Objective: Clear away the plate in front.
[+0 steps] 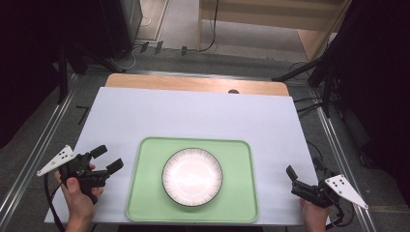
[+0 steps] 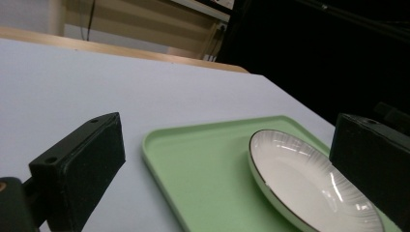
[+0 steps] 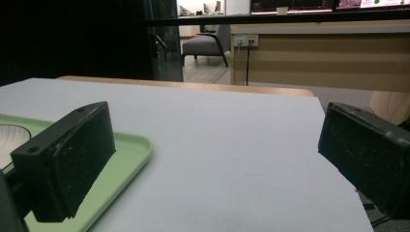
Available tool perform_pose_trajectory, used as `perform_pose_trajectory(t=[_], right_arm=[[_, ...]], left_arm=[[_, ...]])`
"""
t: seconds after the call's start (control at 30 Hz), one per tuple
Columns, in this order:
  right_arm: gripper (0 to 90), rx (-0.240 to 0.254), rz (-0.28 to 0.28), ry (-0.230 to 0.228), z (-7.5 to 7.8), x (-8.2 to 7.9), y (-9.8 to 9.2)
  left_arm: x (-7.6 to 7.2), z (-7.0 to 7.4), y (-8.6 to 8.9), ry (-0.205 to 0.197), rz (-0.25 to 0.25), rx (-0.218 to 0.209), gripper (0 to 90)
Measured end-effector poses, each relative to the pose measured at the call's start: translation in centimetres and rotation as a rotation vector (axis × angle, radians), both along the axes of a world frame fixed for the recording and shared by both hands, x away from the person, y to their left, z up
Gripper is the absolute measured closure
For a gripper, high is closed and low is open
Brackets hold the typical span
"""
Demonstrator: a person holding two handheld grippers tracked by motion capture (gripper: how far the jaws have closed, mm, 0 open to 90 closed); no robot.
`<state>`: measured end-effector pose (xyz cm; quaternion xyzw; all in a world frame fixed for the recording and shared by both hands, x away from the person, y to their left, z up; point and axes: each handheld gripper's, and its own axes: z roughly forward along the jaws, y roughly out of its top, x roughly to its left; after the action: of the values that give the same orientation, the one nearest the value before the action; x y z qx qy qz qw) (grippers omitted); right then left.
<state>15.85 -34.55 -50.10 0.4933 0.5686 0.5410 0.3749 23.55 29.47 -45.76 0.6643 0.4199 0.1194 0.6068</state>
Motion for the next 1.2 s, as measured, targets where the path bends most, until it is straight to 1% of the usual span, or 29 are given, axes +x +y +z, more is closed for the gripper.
perform_pose_trajectory(t=[0.03,0.07,0.13,0.23,0.37,0.47,0.67,0.77,0.87,1.03,1.07,1.2], right_arm=[[0.0,0.0,0.001,0.0,0.0,0.0,0.0],[0.0,0.0,0.0,0.002,0.0,0.0,0.0],[0.1,-0.003,0.0,0.001,0.0,0.1,0.0],[0.1,-0.006,-0.002,0.0,0.0,0.0,0.1],[0.0,-0.005,-0.005,0.0,0.0,0.0,0.1],[0.0,-0.006,-0.006,0.002,0.0,0.0,0.1],[0.0,-0.008,-0.004,0.001,0.0,0.0,0.1],[0.0,-0.011,-0.003,0.0,0.0,0.0,0.1],[0.0,-0.012,-0.004,0.002,0.0,0.0,0.1],[0.0,-0.006,-0.003,0.002,0.0,0.0,0.1],[0.0,-0.007,-0.001,-0.001,0.0,0.0,0.1],[0.0,-0.007,0.002,0.001,0.0,0.0,0.0]], left_arm=[[-0.2,0.0,0.1,-0.004,0.006,0.014,0.0],[-0.3,0.0,0.2,-0.003,0.011,0.018,0.0],[-0.5,-0.1,0.5,0.008,0.024,0.008,0.0],[-0.7,-0.3,0.7,0.013,0.037,0.017,0.0],[-1.3,-0.3,1.0,-0.013,0.066,0.064,0.0],[-1.7,-0.2,1.5,-0.02,0.081,0.077,0.0],[-2.2,-0.2,2.9,-0.034,0.117,0.067,0.0],[-2.4,-0.3,3.6,-0.042,0.136,0.076,0.0],[-2.5,-0.5,4.2,-0.042,0.151,0.088,0.0],[-2.9,-0.6,5.1,-0.047,0.197,0.114,0.0],[-2.9,-0.7,5.2,-0.044,0.202,0.124,0.0],[-2.8,-1.1,5.7,-0.026,0.214,0.113,0.0]])
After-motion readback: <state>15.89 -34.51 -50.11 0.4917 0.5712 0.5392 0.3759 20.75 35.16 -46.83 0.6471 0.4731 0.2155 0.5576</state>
